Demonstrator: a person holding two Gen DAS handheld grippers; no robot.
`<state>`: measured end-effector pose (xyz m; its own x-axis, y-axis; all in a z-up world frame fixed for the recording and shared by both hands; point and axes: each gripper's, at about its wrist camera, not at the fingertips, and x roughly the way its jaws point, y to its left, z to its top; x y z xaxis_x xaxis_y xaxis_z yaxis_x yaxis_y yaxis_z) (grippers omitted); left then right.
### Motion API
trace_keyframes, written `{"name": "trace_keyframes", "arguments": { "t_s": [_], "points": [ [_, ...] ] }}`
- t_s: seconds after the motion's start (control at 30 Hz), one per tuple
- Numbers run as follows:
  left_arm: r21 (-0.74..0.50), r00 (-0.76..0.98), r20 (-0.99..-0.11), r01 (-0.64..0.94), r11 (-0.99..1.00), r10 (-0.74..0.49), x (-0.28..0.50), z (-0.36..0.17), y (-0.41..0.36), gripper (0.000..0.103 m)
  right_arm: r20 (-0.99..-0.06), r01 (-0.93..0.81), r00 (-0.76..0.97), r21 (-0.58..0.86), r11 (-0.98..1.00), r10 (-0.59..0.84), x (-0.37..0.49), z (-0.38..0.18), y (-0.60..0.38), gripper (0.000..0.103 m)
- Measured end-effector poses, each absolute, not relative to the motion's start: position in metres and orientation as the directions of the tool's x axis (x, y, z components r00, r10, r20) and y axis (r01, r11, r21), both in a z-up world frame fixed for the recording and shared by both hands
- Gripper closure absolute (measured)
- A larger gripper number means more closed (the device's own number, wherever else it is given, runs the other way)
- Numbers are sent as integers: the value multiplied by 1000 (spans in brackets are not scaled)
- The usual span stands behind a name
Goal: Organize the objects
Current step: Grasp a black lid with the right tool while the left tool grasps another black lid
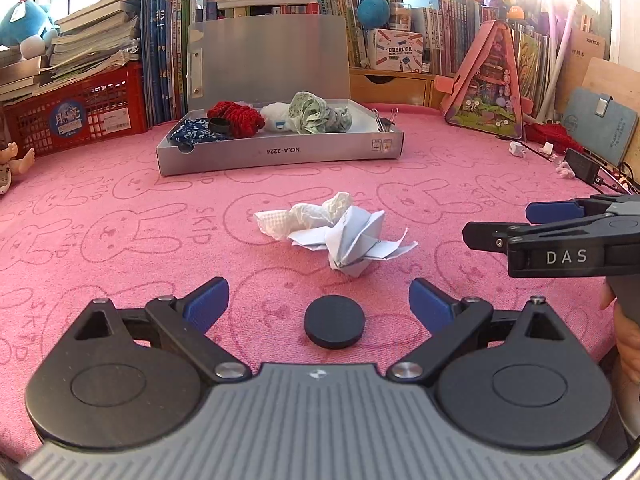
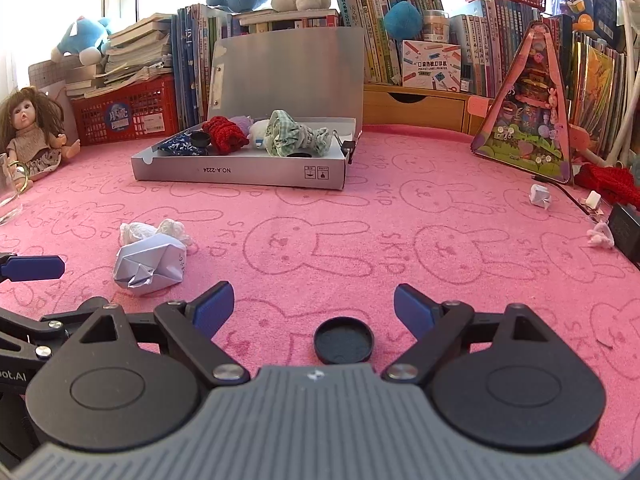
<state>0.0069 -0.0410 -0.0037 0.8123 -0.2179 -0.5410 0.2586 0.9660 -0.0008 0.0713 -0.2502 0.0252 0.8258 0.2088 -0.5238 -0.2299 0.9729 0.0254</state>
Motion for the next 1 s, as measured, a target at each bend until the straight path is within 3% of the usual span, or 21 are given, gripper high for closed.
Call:
{"name": "trace_keyframes", "arguments": {
  "t_s": [0.4, 0.47, 0.57, 0.73, 1.0],
  "points": [
    [12, 825, -535, 223, 975, -182, 7, -16, -41, 1, -533, -182, 831, 6, 983, 157, 60, 10, -249, 15],
    [14, 831, -528, 214, 977, -175, 6, -17, -42, 0, -525, -187, 837, -2, 982, 158, 57, 9, -246, 21],
    [13, 833, -526, 209, 978, -171, 6, -17, -41, 0, -512, -202, 842, -11, 979, 168, 53, 11, -240, 42],
    [14, 834, -525, 209, 978, -171, 6, -17, -41, 0, -503, -217, 845, -13, 976, 181, 48, 13, -231, 66],
    [14, 838, -520, 201, 980, -164, 3, -17, -40, 0, -496, -276, 837, -17, 961, 232, 36, 13, -221, 66]
  ]
}}
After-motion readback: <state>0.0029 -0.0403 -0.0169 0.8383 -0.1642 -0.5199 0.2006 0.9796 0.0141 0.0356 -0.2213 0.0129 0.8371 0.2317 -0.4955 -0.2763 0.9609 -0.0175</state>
